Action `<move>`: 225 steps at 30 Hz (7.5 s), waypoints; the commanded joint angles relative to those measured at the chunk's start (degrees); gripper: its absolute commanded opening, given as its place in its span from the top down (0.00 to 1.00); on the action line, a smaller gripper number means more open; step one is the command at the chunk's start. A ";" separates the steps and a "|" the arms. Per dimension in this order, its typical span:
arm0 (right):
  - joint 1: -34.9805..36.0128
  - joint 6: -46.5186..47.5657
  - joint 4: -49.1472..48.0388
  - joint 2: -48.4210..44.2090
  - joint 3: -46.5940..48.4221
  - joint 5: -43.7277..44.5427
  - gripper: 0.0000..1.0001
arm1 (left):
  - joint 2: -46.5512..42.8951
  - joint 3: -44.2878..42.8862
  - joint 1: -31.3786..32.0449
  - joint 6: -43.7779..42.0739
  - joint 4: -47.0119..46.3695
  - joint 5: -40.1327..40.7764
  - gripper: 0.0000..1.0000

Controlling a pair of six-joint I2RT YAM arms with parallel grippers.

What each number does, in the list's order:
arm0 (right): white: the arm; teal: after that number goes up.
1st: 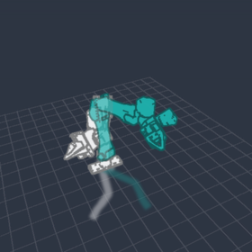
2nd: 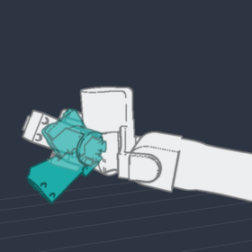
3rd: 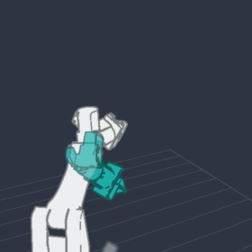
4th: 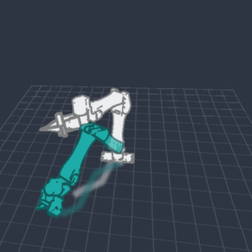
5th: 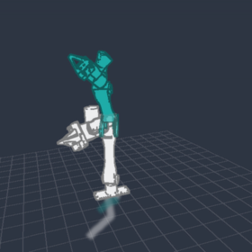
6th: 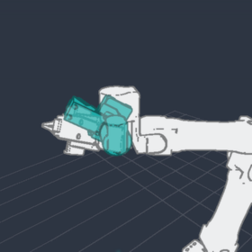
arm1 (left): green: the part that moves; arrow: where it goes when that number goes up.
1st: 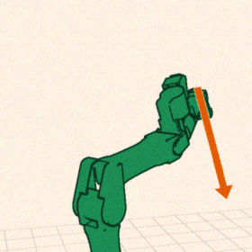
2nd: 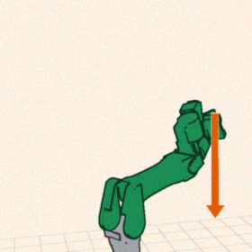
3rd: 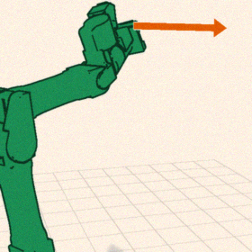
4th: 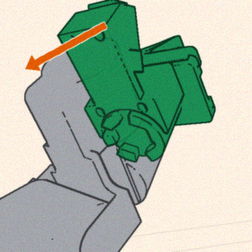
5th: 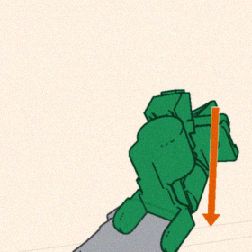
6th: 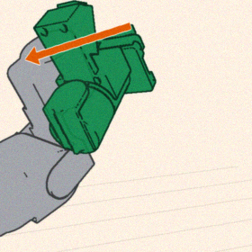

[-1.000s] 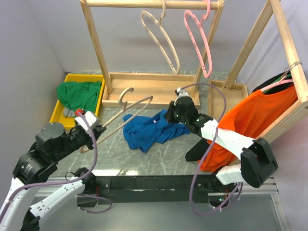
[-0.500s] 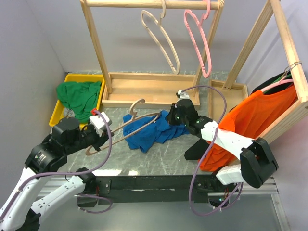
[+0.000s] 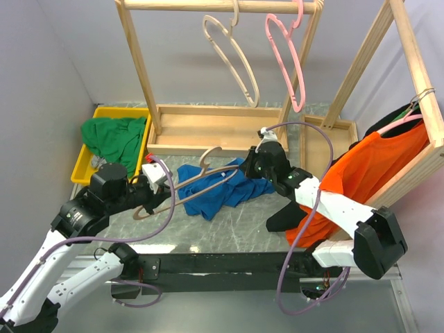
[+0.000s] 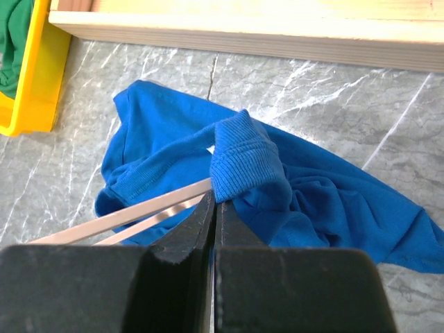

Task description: Place the tank top on the hanger

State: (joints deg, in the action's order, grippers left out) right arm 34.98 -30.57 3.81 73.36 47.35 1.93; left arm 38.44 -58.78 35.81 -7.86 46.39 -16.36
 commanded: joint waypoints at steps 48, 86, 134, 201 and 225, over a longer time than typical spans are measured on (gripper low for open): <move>-4.92 0.69 5.41 1.96 4.77 1.67 0.68 | -2.66 3.59 -0.04 3.28 -9.04 -6.67 0.99; -0.09 -2.39 10.77 11.53 7.66 15.91 0.49 | -2.84 1.04 -0.04 4.87 -7.54 -1.57 0.99; 0.79 -0.11 10.86 -0.06 12.15 9.76 1.00 | 7.79 5.78 -0.04 6.71 -22.38 -5.88 0.99; 4.83 15.36 -13.66 -11.67 -3.68 11.67 0.30 | 29.25 26.70 8.22 26.40 -77.07 -0.60 0.98; 6.06 16.51 -20.51 -10.69 -8.58 9.49 0.43 | 24.41 26.27 7.96 25.61 -73.03 -3.68 0.94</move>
State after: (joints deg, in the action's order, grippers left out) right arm 40.64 -14.44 -10.79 65.56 41.04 11.11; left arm 65.67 -31.20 43.68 18.72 -24.86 -18.04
